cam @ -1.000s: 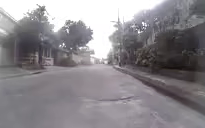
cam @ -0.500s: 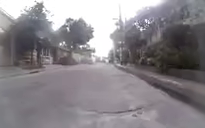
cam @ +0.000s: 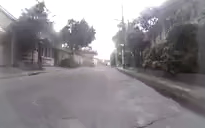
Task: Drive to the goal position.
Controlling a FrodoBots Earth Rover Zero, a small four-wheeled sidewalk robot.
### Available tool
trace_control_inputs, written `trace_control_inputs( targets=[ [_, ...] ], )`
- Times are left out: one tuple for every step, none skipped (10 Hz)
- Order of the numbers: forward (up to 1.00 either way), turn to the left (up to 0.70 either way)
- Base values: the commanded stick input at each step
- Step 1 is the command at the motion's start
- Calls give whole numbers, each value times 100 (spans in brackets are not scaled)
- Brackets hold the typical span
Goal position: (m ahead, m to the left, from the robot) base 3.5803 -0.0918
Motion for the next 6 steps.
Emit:
trace_control_inputs(
  targets=[
    [100,0],
    [100,0],
    [100,0],
    [100,0],
    [100,0],
    [100,0]
  ],
)
